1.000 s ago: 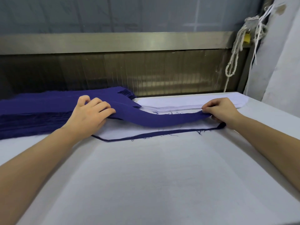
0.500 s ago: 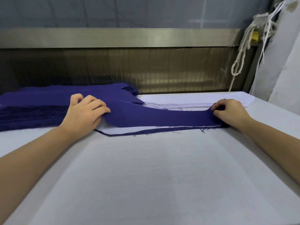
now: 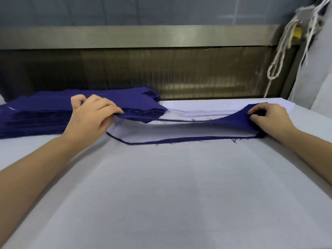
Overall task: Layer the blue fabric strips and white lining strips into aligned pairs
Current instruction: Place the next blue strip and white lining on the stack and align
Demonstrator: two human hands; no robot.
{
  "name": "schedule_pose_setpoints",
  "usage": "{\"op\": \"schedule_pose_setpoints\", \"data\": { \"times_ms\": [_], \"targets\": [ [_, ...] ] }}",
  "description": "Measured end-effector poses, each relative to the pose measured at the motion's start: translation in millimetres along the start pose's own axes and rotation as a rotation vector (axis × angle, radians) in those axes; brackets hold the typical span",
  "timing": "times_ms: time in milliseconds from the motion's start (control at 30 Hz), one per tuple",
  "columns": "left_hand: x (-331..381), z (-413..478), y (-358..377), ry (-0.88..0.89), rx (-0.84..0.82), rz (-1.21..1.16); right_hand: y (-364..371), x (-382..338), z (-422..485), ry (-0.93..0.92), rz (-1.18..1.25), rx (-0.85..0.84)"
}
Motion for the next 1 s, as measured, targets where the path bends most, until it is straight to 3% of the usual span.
{"op": "schedule_pose_setpoints", "data": {
  "times_ms": [267,500,1000],
  "targets": [
    [15,-3,12,0.147,-0.114,-0.088,8,10,1,0.075,-0.063,-0.107],
    [8,-12,37,0.142,-0.378,-0.195,10,13,3,0.075,-0.075,-0.120],
    [9,-12,41,0.108,-0.439,-0.253,4,9,4,0.058,-0.172,-0.081]
  ]
}}
Point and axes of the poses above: each hand's wrist, its own z-axis towards the middle knuckle, its own y-axis out of the palm, x = y × z, the point moved 9 cm from there along z, towards the middle knuckle, and after that the axes turned 3 degrees about y, right-handed, at the moved point
